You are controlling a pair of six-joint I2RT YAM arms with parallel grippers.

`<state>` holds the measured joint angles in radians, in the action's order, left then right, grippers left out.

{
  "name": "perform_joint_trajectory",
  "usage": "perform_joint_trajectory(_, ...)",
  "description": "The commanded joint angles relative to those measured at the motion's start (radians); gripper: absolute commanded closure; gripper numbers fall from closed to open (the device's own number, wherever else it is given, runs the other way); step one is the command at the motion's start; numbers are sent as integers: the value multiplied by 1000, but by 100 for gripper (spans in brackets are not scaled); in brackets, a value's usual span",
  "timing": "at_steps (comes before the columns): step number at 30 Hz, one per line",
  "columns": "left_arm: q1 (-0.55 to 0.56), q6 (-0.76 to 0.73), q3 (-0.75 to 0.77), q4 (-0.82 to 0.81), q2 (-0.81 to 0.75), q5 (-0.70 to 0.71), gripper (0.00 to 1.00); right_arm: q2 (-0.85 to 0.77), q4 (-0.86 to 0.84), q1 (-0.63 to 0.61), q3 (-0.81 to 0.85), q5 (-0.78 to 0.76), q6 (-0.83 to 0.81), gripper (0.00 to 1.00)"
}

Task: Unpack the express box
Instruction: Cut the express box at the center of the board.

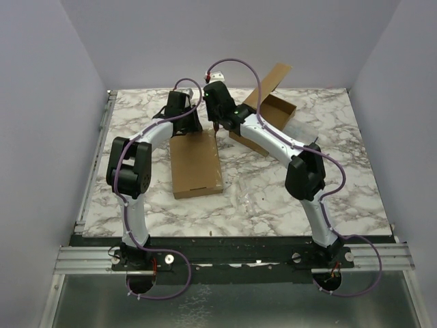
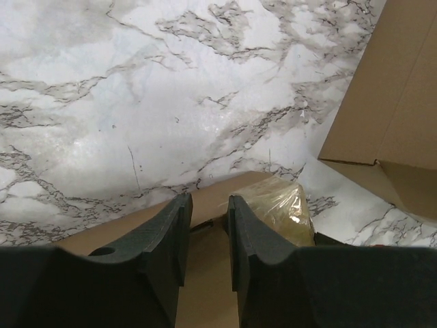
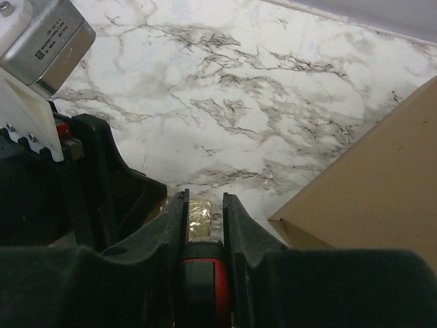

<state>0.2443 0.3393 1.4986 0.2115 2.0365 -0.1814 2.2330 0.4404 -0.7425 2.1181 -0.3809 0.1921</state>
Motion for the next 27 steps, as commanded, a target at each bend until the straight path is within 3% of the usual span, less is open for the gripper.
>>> perform_joint_trajectory(1,-14,17,-87,78,82,174,68,11,310,-13,-39,7,47,100)
perform_joint_trajectory(8,-14,24,-100,53,61,162,69,-40,266,-13,-120,37,102,100)
perform_joint_trajectory(16,-16,-15,-106,89,-76,132,50,-37,171,-8,-115,-30,69,100)
perform_joint_trajectory(20,-33,-4,-138,109,-187,103,44,-32,99,-6,-126,-39,27,100)
perform_joint_trajectory(27,-78,11,-302,118,-471,140,41,21,63,-7,-37,-42,-34,100)
